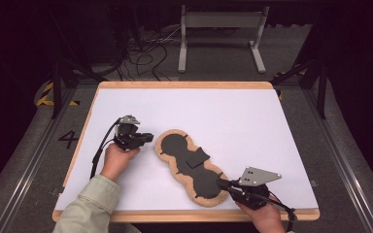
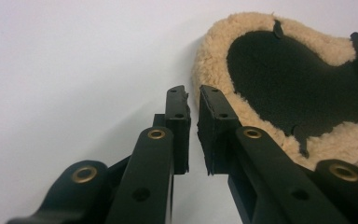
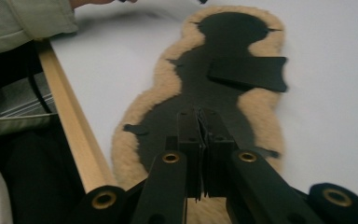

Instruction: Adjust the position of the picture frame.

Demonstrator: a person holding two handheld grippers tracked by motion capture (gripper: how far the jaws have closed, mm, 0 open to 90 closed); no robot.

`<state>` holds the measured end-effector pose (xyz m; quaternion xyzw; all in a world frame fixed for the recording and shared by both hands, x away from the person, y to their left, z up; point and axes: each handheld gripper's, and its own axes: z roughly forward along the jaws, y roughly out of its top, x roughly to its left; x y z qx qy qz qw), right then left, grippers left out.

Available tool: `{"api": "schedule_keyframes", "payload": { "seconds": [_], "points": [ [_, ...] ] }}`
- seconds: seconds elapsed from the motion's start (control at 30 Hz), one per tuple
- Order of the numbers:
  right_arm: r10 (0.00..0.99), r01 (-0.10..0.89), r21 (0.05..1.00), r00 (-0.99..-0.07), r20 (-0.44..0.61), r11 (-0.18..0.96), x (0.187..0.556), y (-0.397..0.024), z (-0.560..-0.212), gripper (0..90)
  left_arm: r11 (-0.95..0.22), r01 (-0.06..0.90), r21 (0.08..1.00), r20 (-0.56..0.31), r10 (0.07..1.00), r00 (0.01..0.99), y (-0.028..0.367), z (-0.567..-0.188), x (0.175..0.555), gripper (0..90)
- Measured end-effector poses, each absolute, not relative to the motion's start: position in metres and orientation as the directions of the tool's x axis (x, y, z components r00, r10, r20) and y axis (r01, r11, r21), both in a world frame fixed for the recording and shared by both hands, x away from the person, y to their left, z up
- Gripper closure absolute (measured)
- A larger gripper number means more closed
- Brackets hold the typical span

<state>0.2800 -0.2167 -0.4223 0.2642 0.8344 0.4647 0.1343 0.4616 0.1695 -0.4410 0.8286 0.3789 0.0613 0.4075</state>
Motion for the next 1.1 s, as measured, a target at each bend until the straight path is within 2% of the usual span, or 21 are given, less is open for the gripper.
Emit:
{"api": "schedule_keyframes", "payload": {
  "seconds": [0.27, 0.4, 0.6, 0.73, 0.93, 1.1],
  "points": [
    [0.491, 0.302, 0.823, -0.871, 0.032, 0.482, 0.276, -0.185, -0.43, 90.0, -0.366, 0.576, 0.731, -0.221, 0.671, 0.707, 0.172, -0.439, 0.459, 80.8],
    [0.475, 0.294, 0.816, -0.88, 0.027, 0.497, 0.275, -0.178, -0.432, 90.0, -0.383, 0.575, 0.723, -0.243, 0.639, 0.73, 0.171, -0.438, 0.456, 83.0],
    [0.497, 0.298, 0.824, -0.868, 0.022, 0.482, 0.276, -0.186, -0.43, 90.0, -0.551, 0.543, 0.634, -0.258, 0.512, 0.819, 0.155, -0.438, 0.442, 89.4],
    [0.501, 0.297, 0.826, -0.865, 0.021, 0.479, 0.276, -0.188, -0.429, 90.0, -0.587, 0.54, 0.603, -0.249, 0.504, 0.827, 0.146, -0.435, 0.44, 89.9],
    [0.503, 0.295, 0.827, -0.864, 0.018, 0.478, 0.276, -0.19, -0.428, 90.0, -0.676, 0.522, 0.521, -0.311, 0.419, 0.853, 0.138, -0.437, 0.436, 90.0],
    [0.511, 0.296, 0.83, -0.859, 0.015, 0.473, 0.276, -0.192, -0.427, 90.0, -0.699, 0.515, 0.496, -0.296, 0.422, 0.857, 0.127, -0.442, 0.435, 89.9]
  ]
}}
